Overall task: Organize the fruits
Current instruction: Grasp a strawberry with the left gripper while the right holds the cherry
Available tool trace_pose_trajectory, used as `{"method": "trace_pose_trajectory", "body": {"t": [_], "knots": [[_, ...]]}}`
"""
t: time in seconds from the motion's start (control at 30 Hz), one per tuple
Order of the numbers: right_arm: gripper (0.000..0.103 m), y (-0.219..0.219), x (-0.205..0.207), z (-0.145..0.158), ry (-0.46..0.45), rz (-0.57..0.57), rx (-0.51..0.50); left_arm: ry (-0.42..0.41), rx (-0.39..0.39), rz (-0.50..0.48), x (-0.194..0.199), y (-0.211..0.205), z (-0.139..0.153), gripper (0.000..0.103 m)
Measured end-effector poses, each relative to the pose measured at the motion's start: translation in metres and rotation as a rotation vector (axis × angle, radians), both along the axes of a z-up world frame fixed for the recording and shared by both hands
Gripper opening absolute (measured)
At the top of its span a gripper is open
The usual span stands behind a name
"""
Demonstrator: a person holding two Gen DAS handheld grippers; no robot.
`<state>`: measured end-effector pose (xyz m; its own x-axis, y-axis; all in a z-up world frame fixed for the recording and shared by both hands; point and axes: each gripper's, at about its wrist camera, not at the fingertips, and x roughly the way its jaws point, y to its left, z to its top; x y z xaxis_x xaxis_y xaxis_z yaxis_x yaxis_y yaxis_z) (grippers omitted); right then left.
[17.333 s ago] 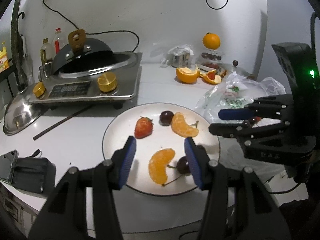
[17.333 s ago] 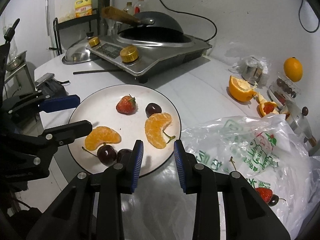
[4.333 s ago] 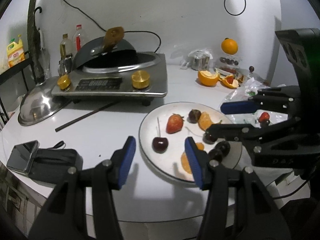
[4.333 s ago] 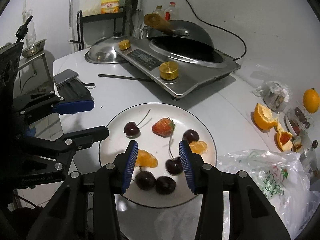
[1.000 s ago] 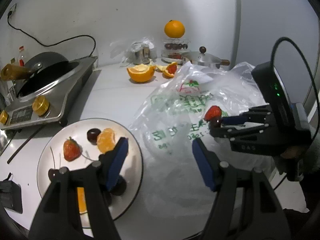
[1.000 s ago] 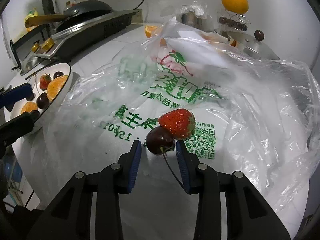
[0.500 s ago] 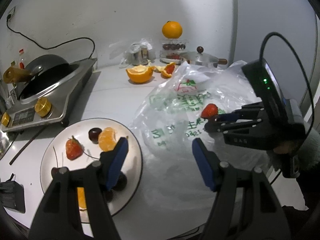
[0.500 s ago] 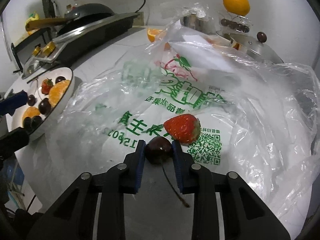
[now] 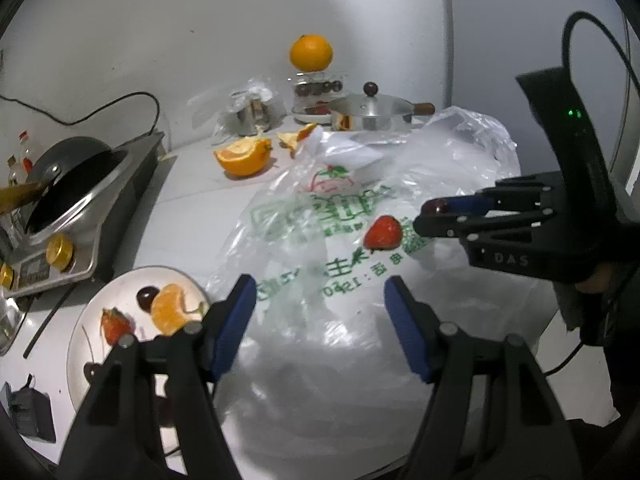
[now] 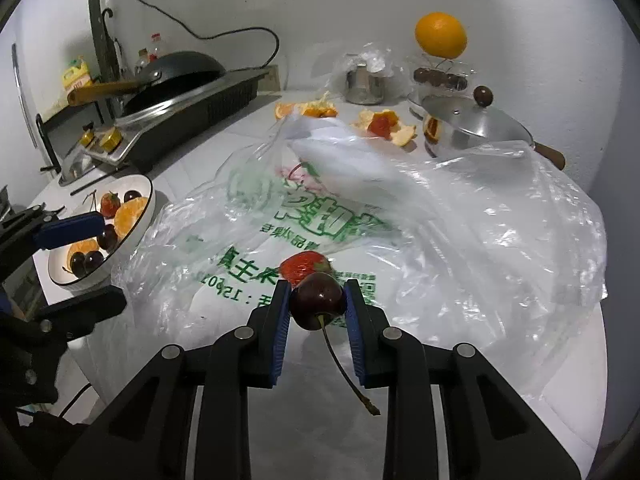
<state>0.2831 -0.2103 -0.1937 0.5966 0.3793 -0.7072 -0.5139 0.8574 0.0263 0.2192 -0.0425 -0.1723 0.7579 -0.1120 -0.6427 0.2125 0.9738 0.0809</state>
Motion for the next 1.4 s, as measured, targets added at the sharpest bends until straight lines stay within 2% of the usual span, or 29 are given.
{"method": "trace_pose_trajectory", "body": {"t": [0.27,0.77,1.4], "knots": [[0.028,-0.02,0.005,0.004,-0.013,0.01,0.044,0.018,0.043,-0.029,0.019,-0.025,-0.001,0.068],[0.028,-0.034,0.02,0.001,-0.004,0.046,0.079,0.05,0.074,-0.053,0.055,-0.053,-0.014,0.068],[0.028,-0.047,0.043,0.0,-0.006,0.061,0.157,0.119,0.136,-0.109,0.095,-0.088,-0.044,0.068]]}}
